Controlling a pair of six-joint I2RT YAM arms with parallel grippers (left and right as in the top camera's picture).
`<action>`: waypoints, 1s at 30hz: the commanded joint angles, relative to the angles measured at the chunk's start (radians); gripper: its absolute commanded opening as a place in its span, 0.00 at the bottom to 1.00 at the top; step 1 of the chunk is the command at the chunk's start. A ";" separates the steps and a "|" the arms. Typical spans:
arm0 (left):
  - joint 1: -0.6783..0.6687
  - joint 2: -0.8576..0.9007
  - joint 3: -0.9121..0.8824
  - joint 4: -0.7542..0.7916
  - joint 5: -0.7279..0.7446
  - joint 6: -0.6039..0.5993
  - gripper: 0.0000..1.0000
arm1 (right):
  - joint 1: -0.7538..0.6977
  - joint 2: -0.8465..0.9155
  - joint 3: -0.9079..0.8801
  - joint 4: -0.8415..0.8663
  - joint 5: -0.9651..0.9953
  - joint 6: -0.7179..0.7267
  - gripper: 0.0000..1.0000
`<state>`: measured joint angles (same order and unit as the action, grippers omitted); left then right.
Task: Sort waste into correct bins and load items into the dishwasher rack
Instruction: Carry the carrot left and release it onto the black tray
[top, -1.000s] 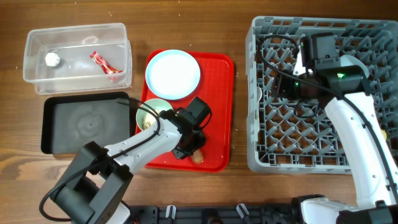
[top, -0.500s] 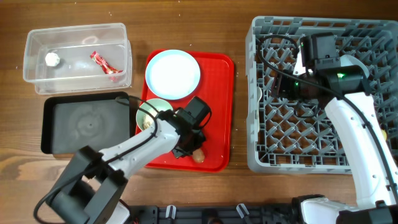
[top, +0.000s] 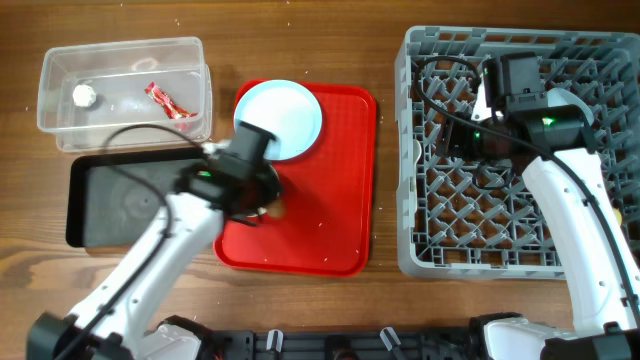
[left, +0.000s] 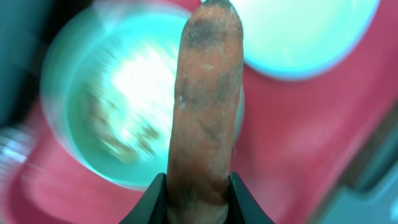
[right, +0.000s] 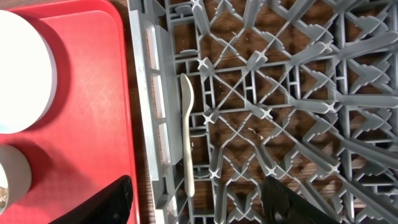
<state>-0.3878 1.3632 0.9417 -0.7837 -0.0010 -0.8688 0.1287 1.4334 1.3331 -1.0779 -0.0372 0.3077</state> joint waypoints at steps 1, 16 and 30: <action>0.214 -0.047 0.019 -0.010 -0.082 0.138 0.04 | -0.002 -0.003 0.002 -0.003 -0.008 -0.019 0.68; 0.838 0.174 0.019 0.144 -0.251 0.181 0.05 | -0.002 -0.003 0.002 -0.005 -0.010 -0.017 0.68; 0.887 0.242 0.021 0.188 -0.119 0.252 0.78 | -0.002 -0.003 0.002 -0.016 -0.009 -0.017 0.67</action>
<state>0.4976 1.6363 0.9440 -0.6010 -0.1852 -0.6590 0.1287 1.4334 1.3331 -1.0927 -0.0372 0.3077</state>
